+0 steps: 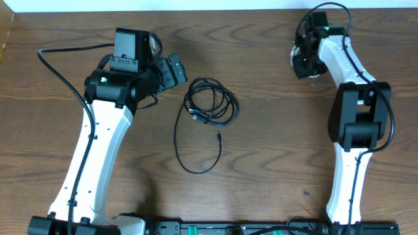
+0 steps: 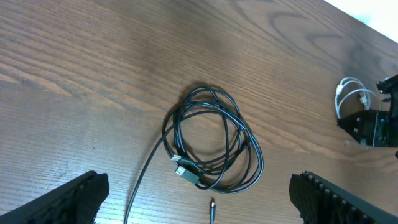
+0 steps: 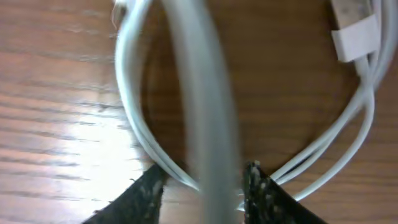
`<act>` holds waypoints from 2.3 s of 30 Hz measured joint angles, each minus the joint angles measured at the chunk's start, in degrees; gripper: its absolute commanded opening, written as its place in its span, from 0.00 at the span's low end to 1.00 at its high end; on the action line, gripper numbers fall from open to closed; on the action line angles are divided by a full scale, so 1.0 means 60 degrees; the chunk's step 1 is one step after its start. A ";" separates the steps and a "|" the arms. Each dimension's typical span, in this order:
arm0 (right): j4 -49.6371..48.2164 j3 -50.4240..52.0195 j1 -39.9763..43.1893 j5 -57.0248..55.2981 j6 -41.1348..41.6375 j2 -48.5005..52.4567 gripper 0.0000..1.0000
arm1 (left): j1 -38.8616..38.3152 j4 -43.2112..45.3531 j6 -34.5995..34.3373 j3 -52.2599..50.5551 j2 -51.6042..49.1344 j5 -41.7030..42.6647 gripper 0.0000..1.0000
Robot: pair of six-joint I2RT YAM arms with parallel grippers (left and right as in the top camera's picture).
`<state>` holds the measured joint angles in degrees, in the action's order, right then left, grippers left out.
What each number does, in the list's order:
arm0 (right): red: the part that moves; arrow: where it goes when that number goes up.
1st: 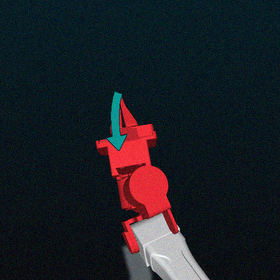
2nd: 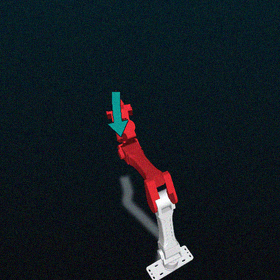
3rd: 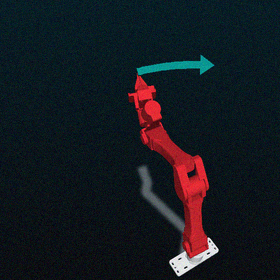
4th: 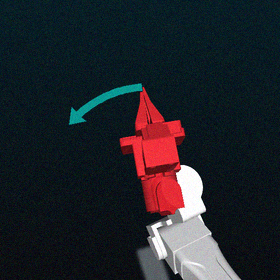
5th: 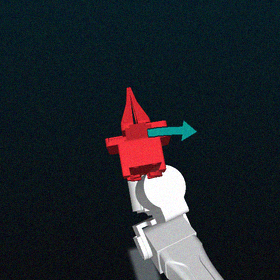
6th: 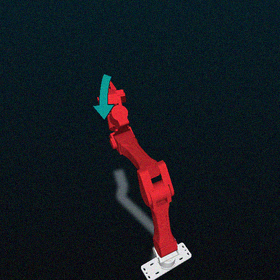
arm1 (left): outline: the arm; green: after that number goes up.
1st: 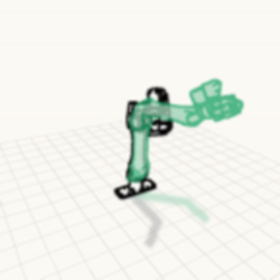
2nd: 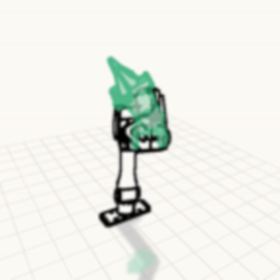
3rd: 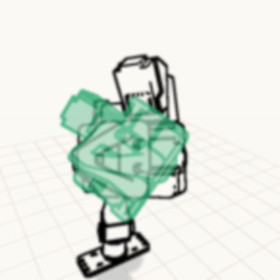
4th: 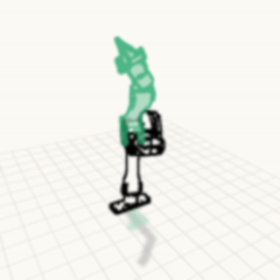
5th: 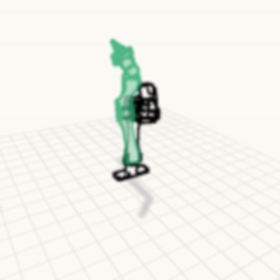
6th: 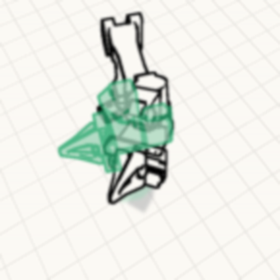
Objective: Untangle cables
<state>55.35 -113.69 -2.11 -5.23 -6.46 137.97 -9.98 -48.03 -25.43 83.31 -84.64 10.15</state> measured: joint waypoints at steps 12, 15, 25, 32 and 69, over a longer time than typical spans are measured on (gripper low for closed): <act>-0.2608 0.1341 0.0962 -0.0911 0.0816 -0.0419 0.16 | 0.0000 0.0004 -0.0004 0.0000 0.0000 0.0000 0.98; -0.3085 0.1464 0.1526 -0.1184 0.1129 -0.0415 0.17 | 0.0000 0.0000 0.0000 0.0000 0.0000 0.0000 0.98; -0.4422 0.1661 0.4033 -0.0652 0.1552 -0.0342 0.21 | 0.0000 0.0000 -0.0004 0.0000 0.0000 -0.0004 0.98; -0.5450 0.1770 0.5399 0.0492 0.1628 -0.0215 0.28 | 0.0000 0.0000 0.0000 0.0000 0.0000 -0.0004 0.98; 0.2426 -0.3461 0.1239 0.4601 0.1355 -0.2160 0.99 | 0.0000 0.0004 -0.0004 -0.0004 0.0000 0.0000 0.98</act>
<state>69.91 -134.45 5.32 22.37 1.67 125.01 -9.98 -48.01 -25.45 83.29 -84.64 10.15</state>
